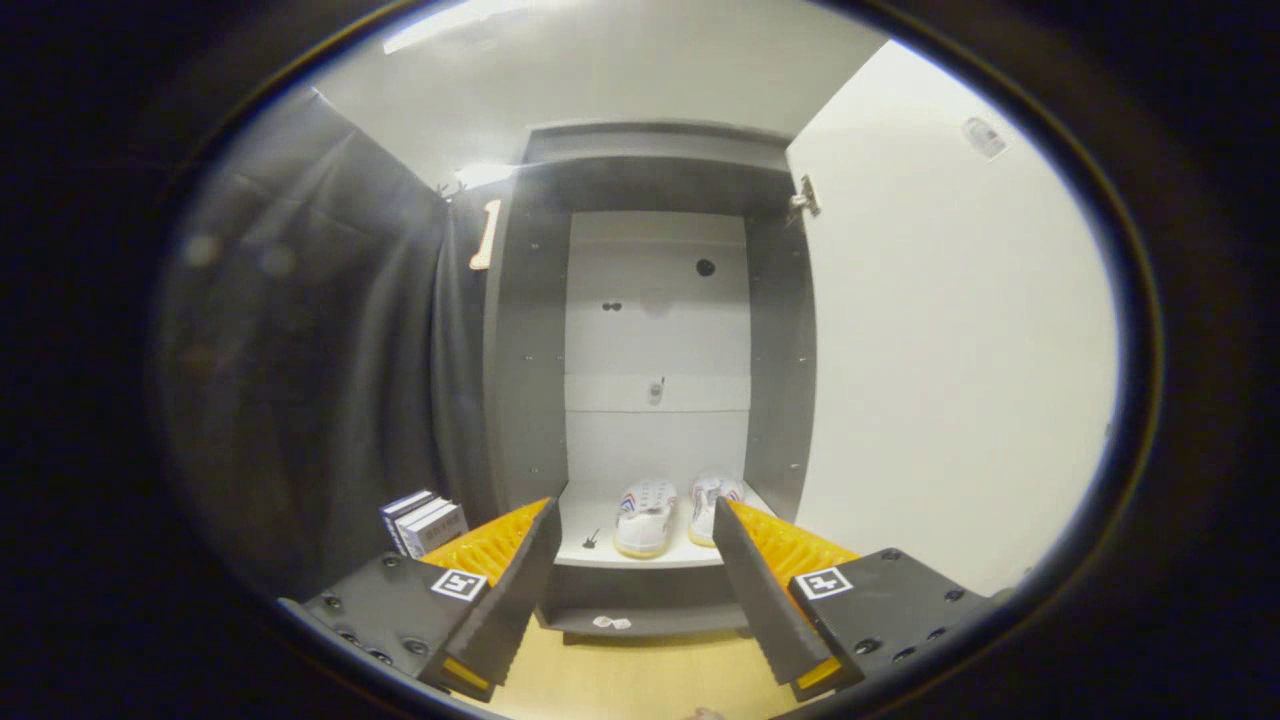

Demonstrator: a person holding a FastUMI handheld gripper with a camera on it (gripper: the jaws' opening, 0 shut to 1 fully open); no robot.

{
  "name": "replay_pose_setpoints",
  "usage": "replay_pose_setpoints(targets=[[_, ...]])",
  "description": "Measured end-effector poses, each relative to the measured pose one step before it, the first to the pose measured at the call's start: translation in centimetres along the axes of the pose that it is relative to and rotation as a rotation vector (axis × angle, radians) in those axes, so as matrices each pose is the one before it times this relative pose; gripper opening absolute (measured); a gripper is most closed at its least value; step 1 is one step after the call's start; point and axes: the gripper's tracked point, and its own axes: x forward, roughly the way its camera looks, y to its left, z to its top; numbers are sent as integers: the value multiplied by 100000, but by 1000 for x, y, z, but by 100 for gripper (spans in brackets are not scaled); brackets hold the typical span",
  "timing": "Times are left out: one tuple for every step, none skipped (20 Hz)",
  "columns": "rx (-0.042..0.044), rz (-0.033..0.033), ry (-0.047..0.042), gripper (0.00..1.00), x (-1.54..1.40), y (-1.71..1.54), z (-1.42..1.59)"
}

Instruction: Open the shoe cabinet door, grab the shoes and put them into the shoe cabinet, then close the shoe cabinet door.

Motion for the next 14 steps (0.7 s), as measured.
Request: replay_pose_setpoints(targets=[[365, -827, 396, 95, -1617, -242, 169], [585, -632, 328, 96, -1550, -347, 135], [294, -1368, 348, 96, -1433, -610, 153], [110, -1547, 87, 96, -1404, -713, 82], [36, -2288, -77, 96, -1295, -910, 152], [385, -2147, 342, 96, -1008, -989, -9], [722, -2153, -8, 95, -1056, -1031, 36], [607, -2130, -505, 96, -687, -967, 124], [189, -2272, -711, 96, -772, -1151, 233], [-234, -2572, -606, 96, -757, -1300, 243], [-515, -2612, -623, 96, -744, -1589, 242], [-604, -2626, -336, 96, -781, -1591, 173], [-656, -2475, -253, 96, -701, -1836, 251], [-579, -2534, -233, 96, -510, -2012, 348]])
